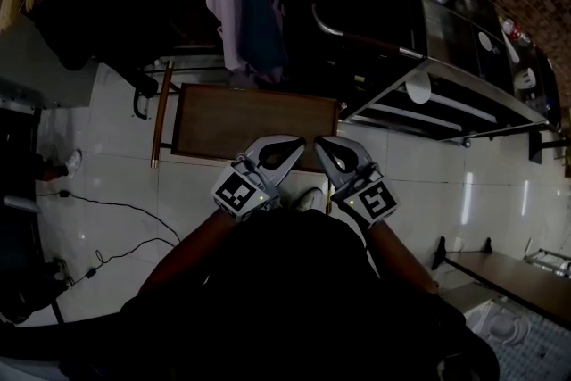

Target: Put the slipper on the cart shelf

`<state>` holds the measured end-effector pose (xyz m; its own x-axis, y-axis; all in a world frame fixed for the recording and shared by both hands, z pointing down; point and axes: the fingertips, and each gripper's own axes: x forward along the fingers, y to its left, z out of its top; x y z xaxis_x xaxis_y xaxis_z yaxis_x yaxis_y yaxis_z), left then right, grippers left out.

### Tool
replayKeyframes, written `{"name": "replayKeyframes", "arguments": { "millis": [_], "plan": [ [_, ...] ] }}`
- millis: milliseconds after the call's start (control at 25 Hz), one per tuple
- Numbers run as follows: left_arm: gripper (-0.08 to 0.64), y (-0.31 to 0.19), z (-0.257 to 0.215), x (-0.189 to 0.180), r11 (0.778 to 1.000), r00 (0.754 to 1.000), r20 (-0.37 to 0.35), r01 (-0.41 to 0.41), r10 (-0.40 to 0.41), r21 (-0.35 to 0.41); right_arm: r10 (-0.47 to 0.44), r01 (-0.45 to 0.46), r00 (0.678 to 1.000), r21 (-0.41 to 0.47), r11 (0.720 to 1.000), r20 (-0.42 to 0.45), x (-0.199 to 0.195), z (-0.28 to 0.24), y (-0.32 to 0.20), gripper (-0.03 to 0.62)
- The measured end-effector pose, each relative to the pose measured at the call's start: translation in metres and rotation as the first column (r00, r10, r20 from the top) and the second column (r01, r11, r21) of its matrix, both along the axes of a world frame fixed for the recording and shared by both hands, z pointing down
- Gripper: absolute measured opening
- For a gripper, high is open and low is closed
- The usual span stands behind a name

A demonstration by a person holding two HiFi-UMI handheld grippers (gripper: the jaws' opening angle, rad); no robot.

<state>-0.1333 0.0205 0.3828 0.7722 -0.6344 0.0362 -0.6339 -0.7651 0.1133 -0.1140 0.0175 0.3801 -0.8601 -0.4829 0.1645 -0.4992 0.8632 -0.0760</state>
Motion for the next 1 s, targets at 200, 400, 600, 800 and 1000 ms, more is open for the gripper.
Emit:
{"name": "replayKeyframes", "arguments": {
  "millis": [200, 400, 600, 800, 1000],
  "plan": [
    [0.002, -0.003, 0.005, 0.012, 1.0, 1.0, 0.012, 0.01, -0.01, -0.003, 0.024, -0.024, 1.0, 0.003, 1.0, 0.001, 0.01, 0.002, -0.004, 0.003],
    [0.002, -0.006, 0.011, 0.021, 1.0, 1.0, 0.025, 0.018, -0.018, 0.004, 0.008, -0.008, 1.0, -0.005, 1.0, 0.003, 0.015, 0.005, -0.009, 0.003],
    [0.002, -0.009, 0.015, 0.023, 1.0, 0.999, 0.032, 0.023, -0.023, 0.002, -0.008, 0.008, 1.0, -0.016, 1.0, 0.001, 0.016, 0.006, -0.011, 0.003],
    [0.002, -0.011, 0.012, 0.023, 1.0, 0.999, 0.039, 0.023, -0.023, -0.005, -0.032, 0.031, 0.999, -0.015, 0.999, -0.006, 0.012, 0.008, -0.009, 0.003],
    [0.002, -0.009, 0.015, 0.022, 1.0, 0.999, 0.04, 0.021, -0.021, 0.001, -0.044, 0.044, 0.999, -0.023, 0.999, -0.004, 0.009, 0.007, -0.007, 0.003]
  ]
}}
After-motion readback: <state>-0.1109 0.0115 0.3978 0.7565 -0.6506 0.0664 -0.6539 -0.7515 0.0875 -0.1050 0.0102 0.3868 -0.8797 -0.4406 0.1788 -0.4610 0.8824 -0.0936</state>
